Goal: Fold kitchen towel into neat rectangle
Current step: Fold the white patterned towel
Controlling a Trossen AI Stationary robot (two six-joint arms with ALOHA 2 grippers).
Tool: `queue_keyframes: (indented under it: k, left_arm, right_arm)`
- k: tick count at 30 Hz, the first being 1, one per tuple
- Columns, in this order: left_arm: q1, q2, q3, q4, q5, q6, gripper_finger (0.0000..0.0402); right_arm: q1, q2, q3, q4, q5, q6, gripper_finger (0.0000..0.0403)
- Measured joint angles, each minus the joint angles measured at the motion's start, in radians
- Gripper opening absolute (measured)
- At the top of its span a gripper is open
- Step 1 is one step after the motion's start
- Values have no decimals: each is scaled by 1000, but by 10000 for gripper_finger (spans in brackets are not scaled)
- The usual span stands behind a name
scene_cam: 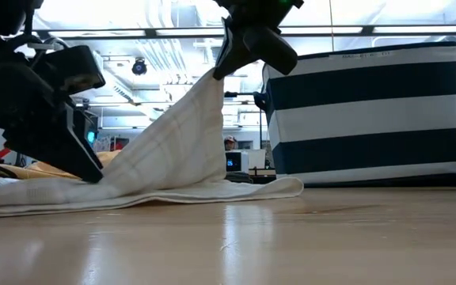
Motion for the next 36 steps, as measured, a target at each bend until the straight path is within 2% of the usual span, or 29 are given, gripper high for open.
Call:
queue_keyframes:
  k: [6,11,15,18,22,24,28,36]
  left_arm:
    - [0,-98,11,-156,-66,-39,168]
    - [0,-145,6,-87,-79,-17,163]
    - [4,-112,7,1,-106,45,156]
    - [24,-57,6,-11,-162,36,154]
    - [42,-1,6,11,-165,6,153]
    - [42,22,7,57,-153,9,153]
    - [40,42,11,166,-48,64,153]
    - [34,37,39,157,15,116,153]
  right_arm:
    - [0,0,0,-3,-13,4,8]
    - [0,0,0,-4,-13,3,8]
    - [0,0,0,-3,-13,-7,8]
    - [0,0,0,-2,-13,-6,8]
    - [0,0,0,-3,-13,-2,8]
    - [0,0,0,-4,-13,1,8]
    - [0,0,0,-4,-13,-1,8]
    - [0,0,0,-4,-13,-3,8]
